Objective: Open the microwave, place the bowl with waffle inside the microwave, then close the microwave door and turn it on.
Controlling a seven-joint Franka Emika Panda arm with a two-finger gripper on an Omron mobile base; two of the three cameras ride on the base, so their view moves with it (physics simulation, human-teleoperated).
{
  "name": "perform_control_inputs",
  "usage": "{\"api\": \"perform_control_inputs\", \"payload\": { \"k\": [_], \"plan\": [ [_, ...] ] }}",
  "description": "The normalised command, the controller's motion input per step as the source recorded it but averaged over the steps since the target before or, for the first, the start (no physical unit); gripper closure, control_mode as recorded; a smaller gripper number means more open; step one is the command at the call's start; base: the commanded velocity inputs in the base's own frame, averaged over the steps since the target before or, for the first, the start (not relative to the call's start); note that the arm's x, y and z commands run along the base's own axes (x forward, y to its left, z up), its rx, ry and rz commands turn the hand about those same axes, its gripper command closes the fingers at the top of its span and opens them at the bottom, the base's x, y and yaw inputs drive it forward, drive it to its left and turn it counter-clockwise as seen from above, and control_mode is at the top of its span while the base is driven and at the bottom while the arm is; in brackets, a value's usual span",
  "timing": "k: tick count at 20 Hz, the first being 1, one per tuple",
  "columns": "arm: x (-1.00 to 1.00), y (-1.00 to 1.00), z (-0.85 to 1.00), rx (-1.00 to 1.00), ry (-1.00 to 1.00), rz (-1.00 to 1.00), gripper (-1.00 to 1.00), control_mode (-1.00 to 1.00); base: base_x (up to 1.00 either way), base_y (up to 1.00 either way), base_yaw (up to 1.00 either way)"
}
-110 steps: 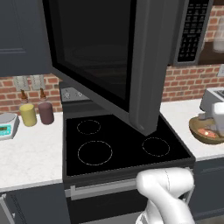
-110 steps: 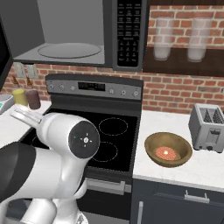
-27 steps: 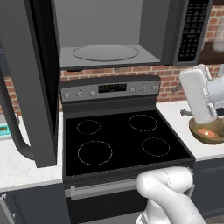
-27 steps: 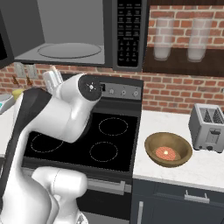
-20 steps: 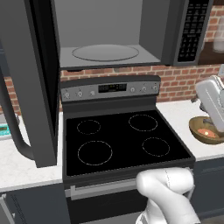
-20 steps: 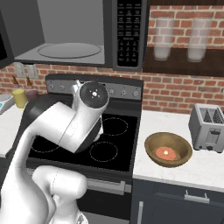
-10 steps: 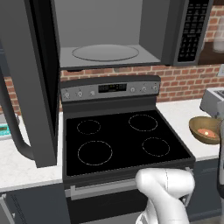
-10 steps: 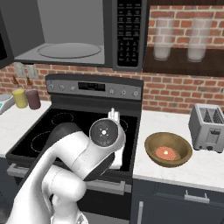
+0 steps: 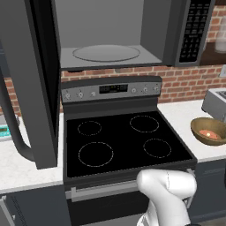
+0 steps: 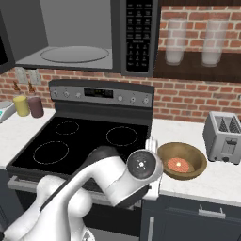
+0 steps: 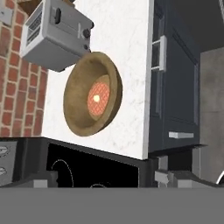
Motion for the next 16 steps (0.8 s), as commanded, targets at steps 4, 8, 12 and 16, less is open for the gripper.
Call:
{"api": "perform_control_inputs", "payload": {
  "k": [4, 8, 12, 16],
  "plan": [
    [0.06, -0.82, -0.16, 0.01, 0.18, 0.00, -1.00, -1.00, 0.00, 0.00, 0.00],
    [0.31, -0.46, -0.12, 0.00, 0.20, 0.02, -1.00, -1.00, 0.00, 0.00, 0.00],
    [0.37, -0.18, -0.24, 0.00, 0.12, 0.04, -1.00, -1.00, 0.00, 0.00, 0.00],
    [0.29, 0.00, -0.39, 0.00, 0.00, 0.07, -1.00, -1.00, 0.00, 0.00, 0.00]
  ]
}}
